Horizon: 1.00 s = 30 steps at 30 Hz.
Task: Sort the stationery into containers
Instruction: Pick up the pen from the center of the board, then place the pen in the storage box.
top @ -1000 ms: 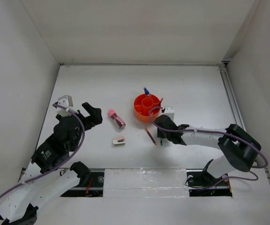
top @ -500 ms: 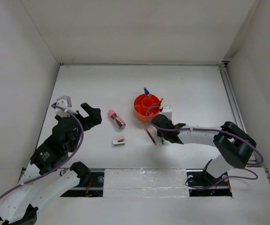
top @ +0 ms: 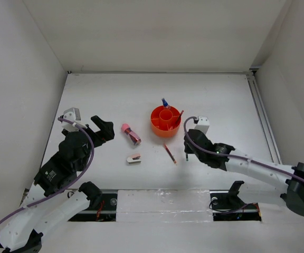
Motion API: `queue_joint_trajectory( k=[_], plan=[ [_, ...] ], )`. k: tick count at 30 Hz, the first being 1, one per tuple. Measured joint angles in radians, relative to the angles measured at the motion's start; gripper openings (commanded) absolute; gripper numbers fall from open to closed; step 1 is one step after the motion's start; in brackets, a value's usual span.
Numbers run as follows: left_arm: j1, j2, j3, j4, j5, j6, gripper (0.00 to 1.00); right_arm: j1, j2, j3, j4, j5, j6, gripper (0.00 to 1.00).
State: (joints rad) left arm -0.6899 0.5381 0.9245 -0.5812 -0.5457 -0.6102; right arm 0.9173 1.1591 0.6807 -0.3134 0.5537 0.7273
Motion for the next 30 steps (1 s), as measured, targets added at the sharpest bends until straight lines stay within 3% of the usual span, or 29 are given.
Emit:
queue_joint_trajectory(
  k=[9,14,21,30],
  plan=[
    [0.000,0.006,0.000,0.000,0.000,0.000,0.99,-0.021,-0.156,-0.058,0.273,0.042,-0.168,0.00],
    [0.000,0.021,0.000,0.000,0.000,0.000,0.99,-0.125,-0.082,-0.051,0.504,-0.003,-0.291,0.00],
    [0.000,0.024,0.000,0.001,0.000,0.001,0.99,-0.268,0.036,-0.084,0.914,-0.188,-0.367,0.00],
    [0.000,0.024,0.000,0.004,0.004,0.001,0.99,-0.296,0.192,-0.116,1.277,-0.301,-0.366,0.00]
  ],
)
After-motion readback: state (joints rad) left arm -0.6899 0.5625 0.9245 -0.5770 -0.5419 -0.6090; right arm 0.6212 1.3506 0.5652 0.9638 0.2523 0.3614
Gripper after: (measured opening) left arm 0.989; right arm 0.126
